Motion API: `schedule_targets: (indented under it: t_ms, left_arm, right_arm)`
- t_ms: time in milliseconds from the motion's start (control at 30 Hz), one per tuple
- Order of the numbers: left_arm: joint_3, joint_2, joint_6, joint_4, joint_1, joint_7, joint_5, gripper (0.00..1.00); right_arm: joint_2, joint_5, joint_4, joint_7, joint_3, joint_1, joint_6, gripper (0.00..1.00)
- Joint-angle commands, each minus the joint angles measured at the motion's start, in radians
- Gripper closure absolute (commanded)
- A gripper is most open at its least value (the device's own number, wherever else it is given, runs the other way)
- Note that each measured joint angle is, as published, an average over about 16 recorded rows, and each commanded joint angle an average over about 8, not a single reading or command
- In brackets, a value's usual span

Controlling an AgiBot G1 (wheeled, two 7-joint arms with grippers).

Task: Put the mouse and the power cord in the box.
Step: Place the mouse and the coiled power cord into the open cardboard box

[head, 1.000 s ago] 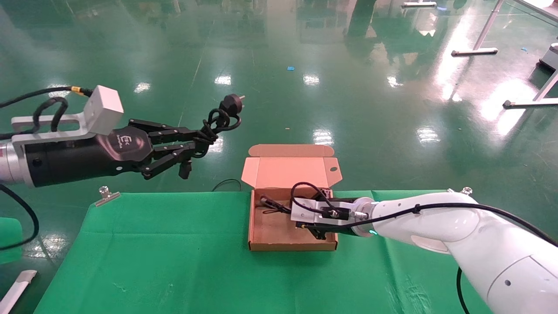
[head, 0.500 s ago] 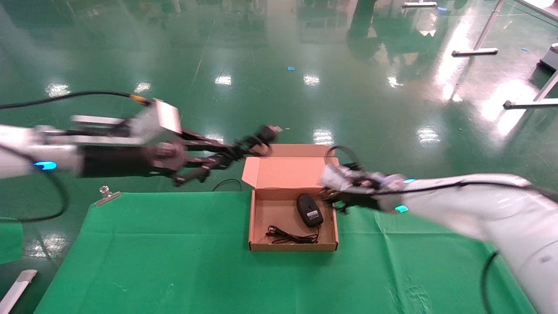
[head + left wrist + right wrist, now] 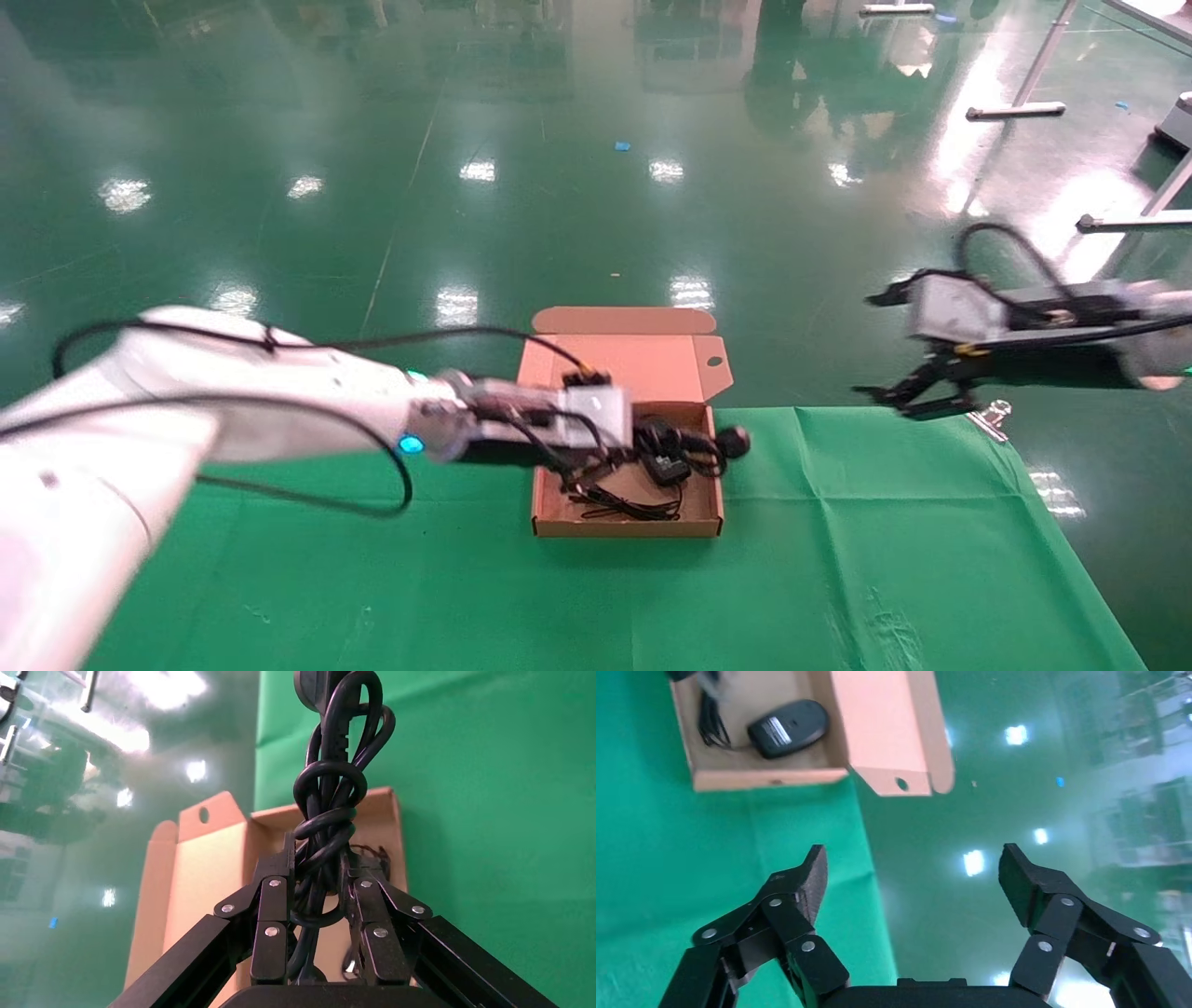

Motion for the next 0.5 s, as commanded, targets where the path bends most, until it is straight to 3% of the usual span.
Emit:
schedule_targets:
  t_ms: [33,300,500]
  left_arm:
    - [0.036,0.002,-0.04,-0.069,0.046,-0.034,-0.004,1.0]
    - [0.178,-0.004,-0.123,-0.132,0.078,-0.26,-0.065,1.0]
    - [0.247,-0.007,-0.207,-0.15,0.063,-0.348,-0.094,1.0]
  right_arm:
    - [0.029,-0.007,0.001,-0.008,-0.003,0.023,-0.024,0.0]
    - [0.075,-0.012,0.045,0.019,-0.007,0.029,-0.047,0.0]
    - [0.088,-0.015,0.083,0.043,-0.009,0.02,-0.036,0.0]
